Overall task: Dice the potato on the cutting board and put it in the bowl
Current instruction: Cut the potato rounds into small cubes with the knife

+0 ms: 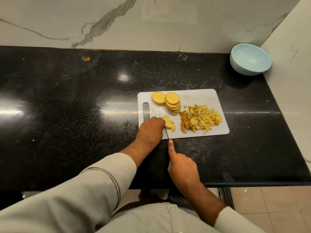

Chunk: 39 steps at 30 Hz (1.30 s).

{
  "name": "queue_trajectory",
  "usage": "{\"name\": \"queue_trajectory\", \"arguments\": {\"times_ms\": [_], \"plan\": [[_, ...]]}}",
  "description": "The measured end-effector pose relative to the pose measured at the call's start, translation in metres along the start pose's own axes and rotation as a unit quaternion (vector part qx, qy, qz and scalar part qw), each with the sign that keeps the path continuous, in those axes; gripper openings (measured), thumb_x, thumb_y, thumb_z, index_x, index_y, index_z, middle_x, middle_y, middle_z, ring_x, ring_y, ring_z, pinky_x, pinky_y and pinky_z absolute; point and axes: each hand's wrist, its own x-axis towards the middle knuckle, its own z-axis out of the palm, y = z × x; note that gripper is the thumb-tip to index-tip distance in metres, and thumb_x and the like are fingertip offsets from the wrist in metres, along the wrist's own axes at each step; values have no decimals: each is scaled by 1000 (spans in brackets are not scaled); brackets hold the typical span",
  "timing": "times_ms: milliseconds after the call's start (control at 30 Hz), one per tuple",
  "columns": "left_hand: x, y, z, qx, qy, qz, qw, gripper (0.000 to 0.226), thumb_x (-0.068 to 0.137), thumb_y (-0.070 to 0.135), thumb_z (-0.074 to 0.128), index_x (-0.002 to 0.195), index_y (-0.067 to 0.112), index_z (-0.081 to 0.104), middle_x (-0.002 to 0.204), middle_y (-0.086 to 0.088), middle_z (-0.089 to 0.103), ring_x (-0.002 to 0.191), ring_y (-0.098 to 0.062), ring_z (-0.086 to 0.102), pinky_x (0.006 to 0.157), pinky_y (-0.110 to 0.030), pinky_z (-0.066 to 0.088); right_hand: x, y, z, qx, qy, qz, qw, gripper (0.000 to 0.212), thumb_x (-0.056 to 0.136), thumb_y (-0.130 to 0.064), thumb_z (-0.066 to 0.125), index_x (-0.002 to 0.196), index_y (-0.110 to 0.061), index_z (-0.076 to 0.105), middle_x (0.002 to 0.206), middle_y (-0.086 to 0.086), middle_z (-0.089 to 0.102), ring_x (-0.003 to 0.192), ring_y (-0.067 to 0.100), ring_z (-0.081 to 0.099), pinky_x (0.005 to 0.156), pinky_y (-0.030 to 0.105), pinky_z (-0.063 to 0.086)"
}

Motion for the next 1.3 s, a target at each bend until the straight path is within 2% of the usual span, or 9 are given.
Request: {"name": "queue_trajectory", "arguments": {"times_ms": [167,233,367,500,667,900,1067,1133,1300], "plan": [[3,-3,-10,-127,3,-73,989,17,89,19,59,103,15,69,101,-9,67,96,-31,62,74,-33,47,-17,20,-10,45,65,24,997,61,102,-24,34,153,-32,3,79,-3,56,70,18,59,64,35,50],[8,0,-17,-183,13,-101,978,31,82,34,71,107,16,68,104,-8,68,100,-29,61,78,-34,49,-20,27,-15,67,84,41,993,58,102,-26,35,153,-32,8,70,-6,48,63,13,53,62,31,49],[16,25,-17,-47,-36,-67,996,60,73,62,69,112,17,58,112,-7,63,105,-29,57,82,-38,46,-20,35,-20,85,96,59,990,54,102,-27,37,152,-32,17,69,-6,48,62,12,52,62,30,49],[22,39,-7,-27,-42,-103,993,47,83,49,67,114,14,57,116,-9,54,107,-31,53,77,-37,43,-11,40,-24,88,96,41,991,56,102,-27,38,152,-33,16,70,-6,50,61,12,53,59,29,49],[23,45,-9,-26,-44,-101,994,29,86,33,67,107,14,61,112,-9,62,105,-29,57,74,-33,41,4,49,-34,76,78,11,994,59,102,-27,37,153,-33,10,73,-4,52,63,13,55,60,31,49],[19,36,-11,-46,-53,-75,995,33,88,20,63,120,14,61,119,-7,61,113,-27,55,91,-38,46,26,49,-37,67,59,-18,996,59,102,-28,34,153,-35,5,81,0,58,72,20,60,64,36,50],[24,12,-20,-36,-113,35,992,51,87,8,60,136,22,53,141,-5,48,128,-26,44,104,-37,39,30,56,-36,74,53,-40,995,59,102,-28,33,153,-35,3,85,1,62,73,18,60,69,37,53],[16,1,-19,-70,-75,-24,994,59,83,16,69,139,23,50,143,-3,48,129,-25,43,105,-36,36,33,57,-35,72,51,-41,995,58,102,-29,33,153,-35,5,86,1,62,75,19,61,68,37,52],[-9,9,-4,-211,25,-223,951,49,77,28,76,123,19,63,111,-3,61,103,-23,59,86,-30,43,41,54,-32,34,46,-33,998,60,101,-27,32,153,-35,3,92,2,64,80,23,63,61,35,42]]}}
